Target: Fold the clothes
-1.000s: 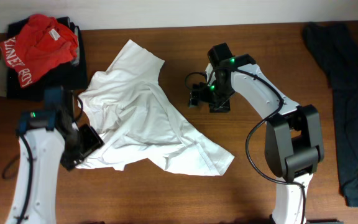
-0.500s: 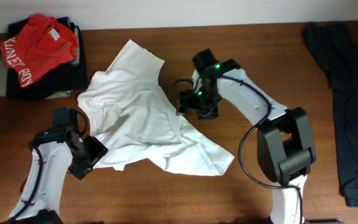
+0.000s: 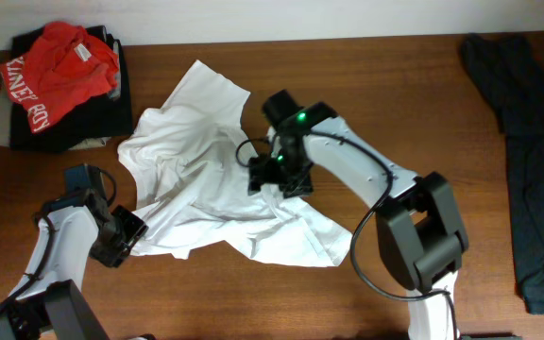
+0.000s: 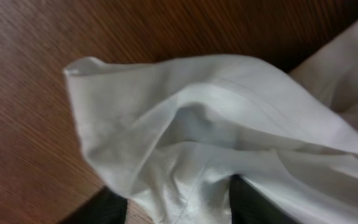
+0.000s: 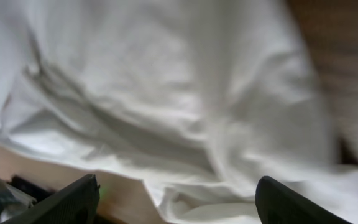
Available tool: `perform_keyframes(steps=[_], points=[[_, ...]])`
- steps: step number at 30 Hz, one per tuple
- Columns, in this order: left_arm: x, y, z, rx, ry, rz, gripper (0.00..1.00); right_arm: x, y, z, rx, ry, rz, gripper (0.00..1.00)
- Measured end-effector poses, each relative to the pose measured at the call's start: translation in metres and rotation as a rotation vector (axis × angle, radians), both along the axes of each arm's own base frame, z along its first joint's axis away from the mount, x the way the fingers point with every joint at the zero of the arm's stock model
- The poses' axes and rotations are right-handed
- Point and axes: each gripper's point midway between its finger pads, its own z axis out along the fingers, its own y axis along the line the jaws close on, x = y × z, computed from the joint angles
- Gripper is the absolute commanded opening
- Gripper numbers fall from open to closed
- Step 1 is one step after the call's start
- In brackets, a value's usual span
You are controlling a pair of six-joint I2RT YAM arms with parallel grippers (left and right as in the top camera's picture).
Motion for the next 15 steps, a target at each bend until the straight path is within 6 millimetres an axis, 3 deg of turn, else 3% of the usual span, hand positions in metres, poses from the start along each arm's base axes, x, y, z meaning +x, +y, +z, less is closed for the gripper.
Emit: perform_keyframes(steps=[4, 9, 15], points=[[0.0, 0.001, 0.0, 0.002, 0.001, 0.008, 0.01, -0.024, 0.024, -0.002, -0.034, -0.003, 0.05, 0.86], [0.0, 0.002, 0.0, 0.007, 0.002, 0.003, 0.01, -0.04, 0.036, -0.005, -0.084, -0.007, 0.046, 0.89], [-0.001, 0.002, 0.0, 0.008, 0.002, 0.003, 0.01, -0.047, 0.021, -0.022, -0.197, 0.021, -0.079, 0.89]])
